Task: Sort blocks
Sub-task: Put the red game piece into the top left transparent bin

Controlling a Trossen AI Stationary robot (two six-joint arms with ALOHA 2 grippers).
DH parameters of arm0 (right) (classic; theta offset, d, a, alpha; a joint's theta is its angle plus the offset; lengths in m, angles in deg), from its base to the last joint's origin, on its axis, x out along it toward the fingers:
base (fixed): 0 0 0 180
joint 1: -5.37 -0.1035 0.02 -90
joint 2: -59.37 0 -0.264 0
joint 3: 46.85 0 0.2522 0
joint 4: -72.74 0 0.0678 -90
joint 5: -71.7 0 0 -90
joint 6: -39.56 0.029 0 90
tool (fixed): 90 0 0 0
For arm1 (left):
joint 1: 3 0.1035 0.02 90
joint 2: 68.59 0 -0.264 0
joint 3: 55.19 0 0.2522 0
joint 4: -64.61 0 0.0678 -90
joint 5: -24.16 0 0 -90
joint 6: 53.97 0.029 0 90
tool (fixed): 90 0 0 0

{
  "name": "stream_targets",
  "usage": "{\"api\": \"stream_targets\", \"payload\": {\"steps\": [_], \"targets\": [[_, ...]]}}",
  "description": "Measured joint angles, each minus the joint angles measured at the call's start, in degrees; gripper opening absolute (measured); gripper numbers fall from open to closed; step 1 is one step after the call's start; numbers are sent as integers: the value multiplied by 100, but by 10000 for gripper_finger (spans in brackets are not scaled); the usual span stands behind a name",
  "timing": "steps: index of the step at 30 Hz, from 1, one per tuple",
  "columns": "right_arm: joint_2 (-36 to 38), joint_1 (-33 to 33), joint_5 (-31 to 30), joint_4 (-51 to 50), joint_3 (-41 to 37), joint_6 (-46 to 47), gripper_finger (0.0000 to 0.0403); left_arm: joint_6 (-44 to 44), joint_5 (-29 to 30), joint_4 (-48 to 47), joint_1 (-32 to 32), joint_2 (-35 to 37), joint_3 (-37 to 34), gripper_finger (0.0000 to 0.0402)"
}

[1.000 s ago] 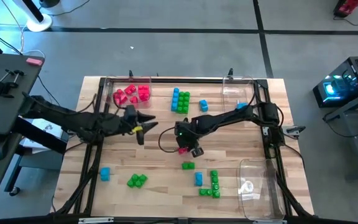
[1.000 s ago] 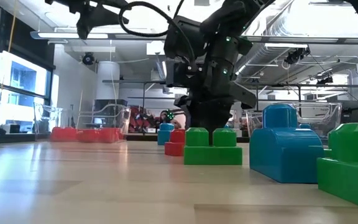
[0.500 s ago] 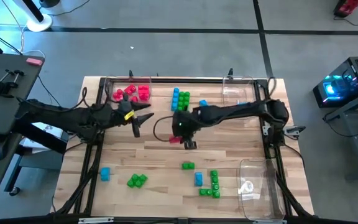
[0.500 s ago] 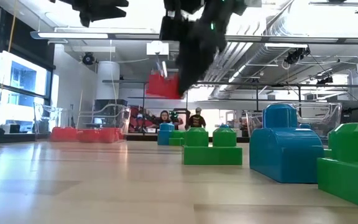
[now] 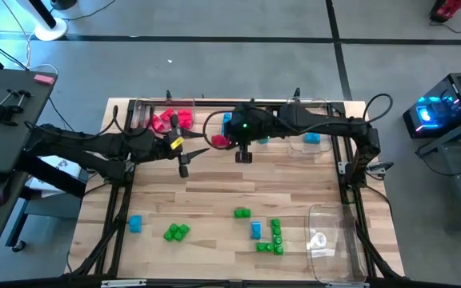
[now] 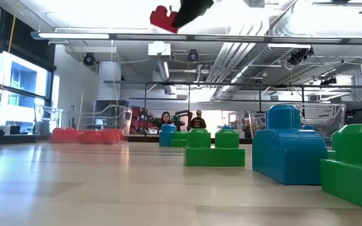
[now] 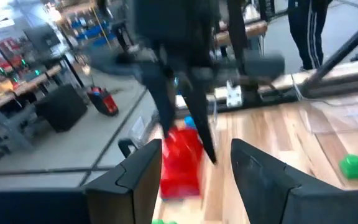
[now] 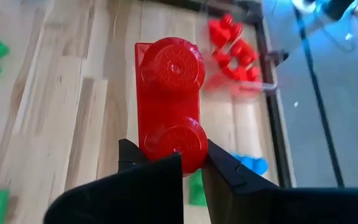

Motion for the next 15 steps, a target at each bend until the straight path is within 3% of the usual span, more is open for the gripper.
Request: {"api": "stream_targets", "payload": {"steps": [15], "targets": [[-11, 32, 80, -79, 190, -340, 0, -508, 1002, 108, -2, -787, 30, 180]]}}
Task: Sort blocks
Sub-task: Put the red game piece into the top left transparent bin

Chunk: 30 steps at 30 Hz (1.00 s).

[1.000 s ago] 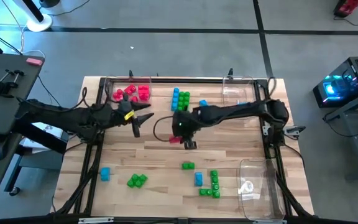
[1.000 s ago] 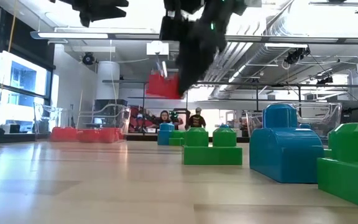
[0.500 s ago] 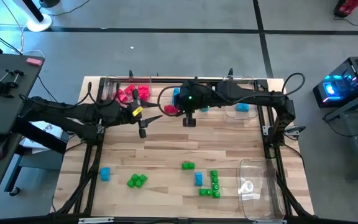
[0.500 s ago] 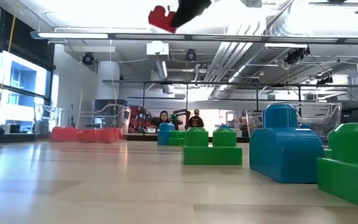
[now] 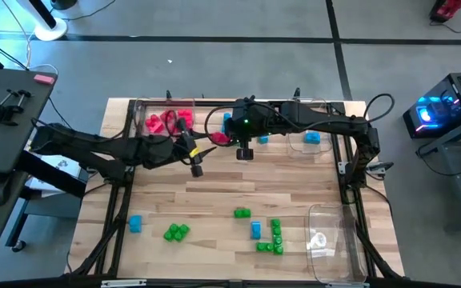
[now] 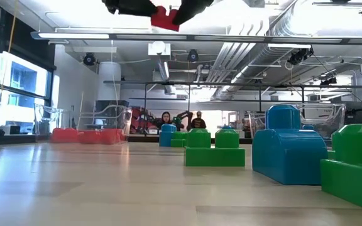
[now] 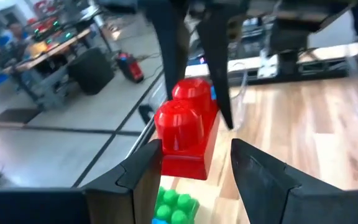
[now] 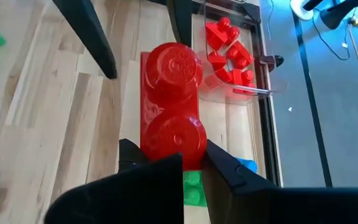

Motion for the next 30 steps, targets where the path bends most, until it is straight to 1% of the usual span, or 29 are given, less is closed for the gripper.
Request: {"api": "stream_targets", "payload": {"steps": [3, 8, 11, 13, 16, 22, 26, 30], "targets": [[0, -1, 10, 1, 0, 2, 0, -78, 199, 90, -2, -41, -7, 180], [0, -17, 107, 86, 0, -1, 0, 65, 187, 379, -2, 71, -7, 180], [0, -13, 94, 104, 0, 2, 0, 73, 173, 301, 2, 147, -4, 180], [0, -12, 88, 91, 0, -2, 0, 71, 152, 85, -10, 204, -7, 180], [0, -16, 96, 124, 0, -2, 0, -52, -61, -145, -22, 305, -4, 180], [0, -48, 388, 296, 0, -30, 0, -453, -484, -381, 34, 399, -4, 180], [0, -88, 372, 347, 0, -46, 0, -591, -597, -507, 112, 392, -4, 183], [0, -77, 461, 367, 0, -45, 0, -591, -709, -481, 206, 394, -4, 196]]}}
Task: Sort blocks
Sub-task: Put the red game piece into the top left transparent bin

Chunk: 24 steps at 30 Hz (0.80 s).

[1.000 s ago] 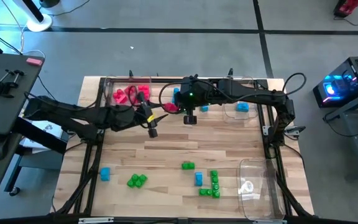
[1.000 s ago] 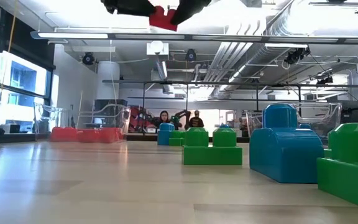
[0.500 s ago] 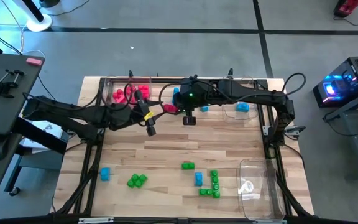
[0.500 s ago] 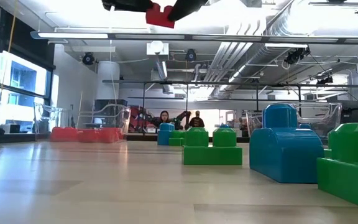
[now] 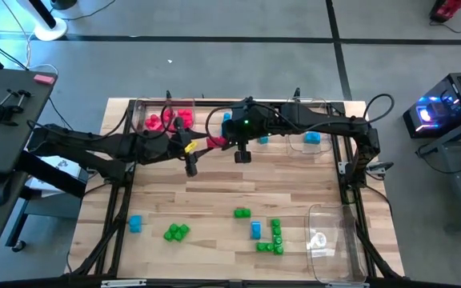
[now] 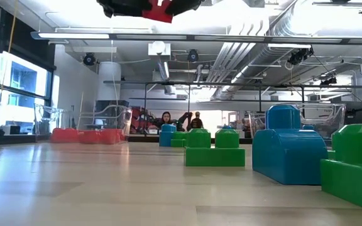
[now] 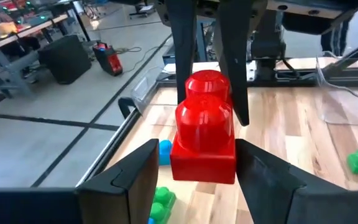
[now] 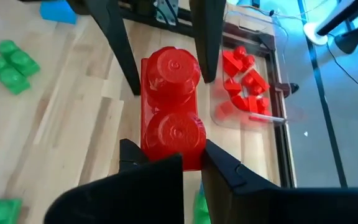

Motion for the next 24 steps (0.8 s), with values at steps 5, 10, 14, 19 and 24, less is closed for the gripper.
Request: {"api": "stream_targets", "payload": {"steps": [5, 10, 14, 19, 24], "targets": [[0, -13, 114, 186, 0, 23, 0, 0, -492, 52, 61, 0, 0, 215], [0, -13, 114, 237, 0, 36, 0, 8, -743, -9, 58, 0, 0, 221], [0, -11, 111, 236, -2, 41, 0, 155, -752, 43, 58, 0, 0, 218], [0, -10, 111, 234, -2, 41, 0, 160, -753, 50, 58, 0, 0, 184], [0, -16, 110, 219, -2, 39, 1, 147, -727, 30, 61, 4, 0, 104]]}}
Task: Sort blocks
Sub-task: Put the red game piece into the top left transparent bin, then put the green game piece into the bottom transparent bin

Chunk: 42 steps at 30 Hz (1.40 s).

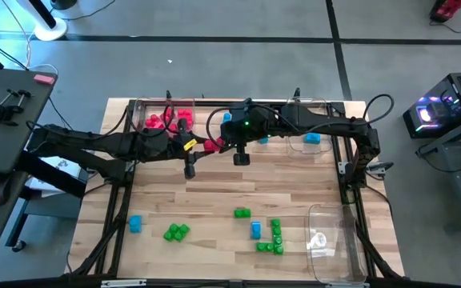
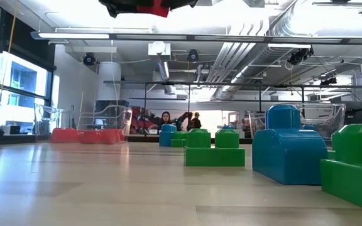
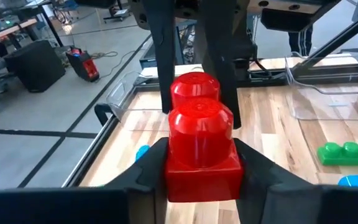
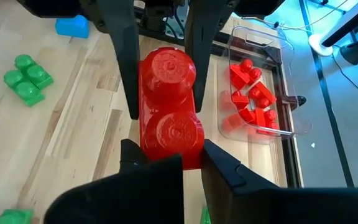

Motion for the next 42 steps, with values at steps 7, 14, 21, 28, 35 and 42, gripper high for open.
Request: {"api": "stream_targets", "payload": {"steps": [7, 14, 21, 28, 35, 42], "targets": [[2, -31, -898, 176, 138, 437, 55, 8, 567, -261, 2, 42, 4, 103], [98, 25, -1821, -436, 974, 508, 142, -689, 2010, -1711, 535, 309, 3, 103], [94, 138, -1783, -1404, 1472, 1188, 166, -1699, 1082, -2823, 2747, 8, -261, 103], [86, 59, -1310, -1932, 1519, 1756, 167, -1798, 20, -2682, 4456, -607, -352, 169], [85, -229, -1317, -2683, 1519, 1988, 167, -2226, -1446, -2685, 4916, -659, -348, 286], [85, -460, -1258, -3037, 1519, 2087, 167, -2924, -2777, -2563, 4233, -212, -348, 304]]}}
